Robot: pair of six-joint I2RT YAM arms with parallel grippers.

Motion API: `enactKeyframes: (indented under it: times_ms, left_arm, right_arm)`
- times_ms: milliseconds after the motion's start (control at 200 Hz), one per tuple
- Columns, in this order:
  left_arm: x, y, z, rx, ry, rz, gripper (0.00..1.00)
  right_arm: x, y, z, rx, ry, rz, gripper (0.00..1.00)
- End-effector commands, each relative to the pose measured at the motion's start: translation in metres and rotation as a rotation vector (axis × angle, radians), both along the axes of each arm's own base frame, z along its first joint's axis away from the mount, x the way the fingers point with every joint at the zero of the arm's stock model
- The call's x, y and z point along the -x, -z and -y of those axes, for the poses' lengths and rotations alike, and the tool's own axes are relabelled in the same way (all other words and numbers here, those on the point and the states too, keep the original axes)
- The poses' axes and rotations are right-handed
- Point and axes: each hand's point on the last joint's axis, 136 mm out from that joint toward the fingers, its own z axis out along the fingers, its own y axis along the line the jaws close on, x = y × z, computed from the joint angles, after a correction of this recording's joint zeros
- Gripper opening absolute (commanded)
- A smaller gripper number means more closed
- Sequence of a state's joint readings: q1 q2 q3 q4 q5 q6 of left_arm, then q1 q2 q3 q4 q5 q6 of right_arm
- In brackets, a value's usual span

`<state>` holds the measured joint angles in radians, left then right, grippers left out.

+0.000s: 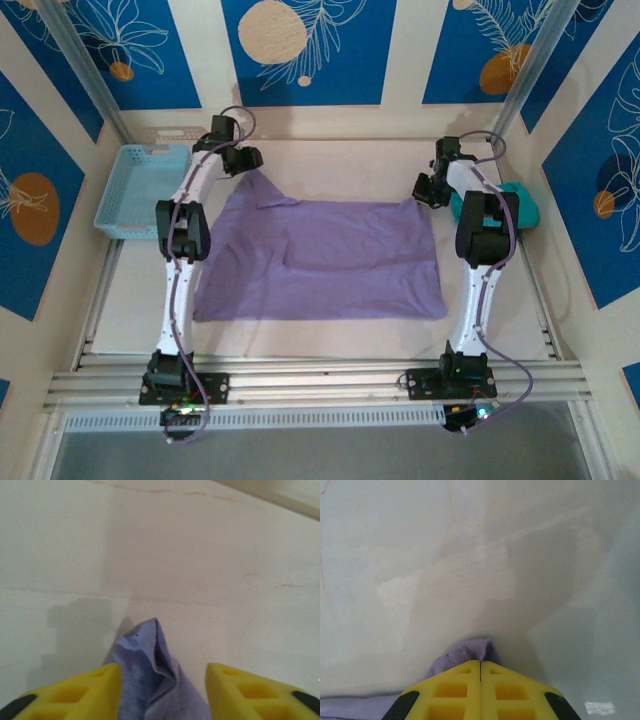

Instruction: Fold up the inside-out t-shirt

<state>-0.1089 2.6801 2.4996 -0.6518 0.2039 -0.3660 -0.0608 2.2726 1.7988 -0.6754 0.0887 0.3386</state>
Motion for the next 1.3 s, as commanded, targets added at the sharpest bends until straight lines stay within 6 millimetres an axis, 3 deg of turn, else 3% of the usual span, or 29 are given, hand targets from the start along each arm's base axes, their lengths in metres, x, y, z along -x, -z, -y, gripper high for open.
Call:
enactKeyframes:
  times_ms: [0, 310, 400, 580, 790, 985, 1295]
  left_arm:
    - [-0.008, 0.004, -0.003, -0.016, -0.011, 0.013, 0.4]
    - [-0.024, -0.008, -0.009, -0.047, -0.028, 0.091, 0.06]
    - [-0.025, -0.019, -0.009, -0.047, -0.022, 0.111, 0.03]
    - [-0.013, -0.06, -0.008, -0.038, -0.016, 0.124, 0.0]
    - [0.037, -0.103, -0.005, 0.023, -0.006, 0.063, 0.0]
    - [0.093, -0.139, -0.001, 0.109, -0.007, 0.073, 0.0]
    - [0.19, -0.163, -0.016, 0.144, -0.043, 0.07, 0.0]
  right_arm:
    - [-0.001, 0.002, -0.01, -0.026, -0.043, -0.011, 0.07]
    - [-0.004, 0.001, -0.008, -0.018, -0.051, 0.001, 0.07]
    - [-0.007, -0.003, -0.007, -0.012, -0.056, 0.018, 0.06]
    - [-0.012, -0.021, -0.008, -0.002, -0.086, 0.072, 0.05]
    - [-0.004, -0.056, -0.012, 0.014, -0.151, 0.182, 0.03]
    - [0.021, -0.077, -0.006, 0.059, -0.16, 0.221, 0.01]
    - [0.068, -0.092, 0.008, 0.1, -0.088, 0.204, 0.0]
